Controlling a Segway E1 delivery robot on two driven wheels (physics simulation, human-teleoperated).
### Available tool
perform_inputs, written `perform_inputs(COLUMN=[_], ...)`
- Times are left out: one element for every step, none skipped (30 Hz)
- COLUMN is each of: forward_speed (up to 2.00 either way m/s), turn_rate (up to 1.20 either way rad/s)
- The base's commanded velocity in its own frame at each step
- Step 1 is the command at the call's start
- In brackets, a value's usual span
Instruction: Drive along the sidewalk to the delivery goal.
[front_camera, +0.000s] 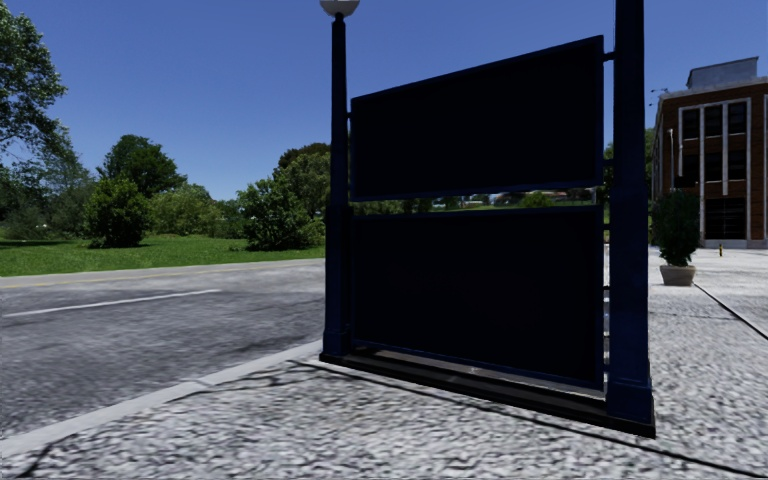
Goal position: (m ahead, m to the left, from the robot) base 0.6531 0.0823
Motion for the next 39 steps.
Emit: perform_inputs(forward_speed=[1.63, 1.63, 1.63, 1.63, 1.63, 1.48, 1.09, 1.09, 0.24, 0.00, 0.00, 0.00, 0.00, 0.00, 0.00, 0.00, 0.00, 0.00, 0.00, 0.00, 0.00, 0.00, 0.00, 0.00, 0.00, 0.00, 0.00, 0.00, 0.00, 0.00, 0.00, 0.00, 0.00, 0.00, 0.00, 0.00, 0.00, 0.00, 0.00], turn_rate=[0.00, 0.00, 0.00, 0.00, 0.00, 0.00, 0.00, 0.00, 0.00, 0.00, 0.00, 0.00, 0.00, 0.00, 0.00, 0.00, 0.00, 0.00, 0.00, 0.00, 0.00, 0.00, 0.00, 0.00, 0.00, 0.00, 0.00, 0.00, 0.00, 0.00, 0.00, 0.00, 0.00, 0.00, 0.00, 0.00, 0.00, 0.00, 0.00])
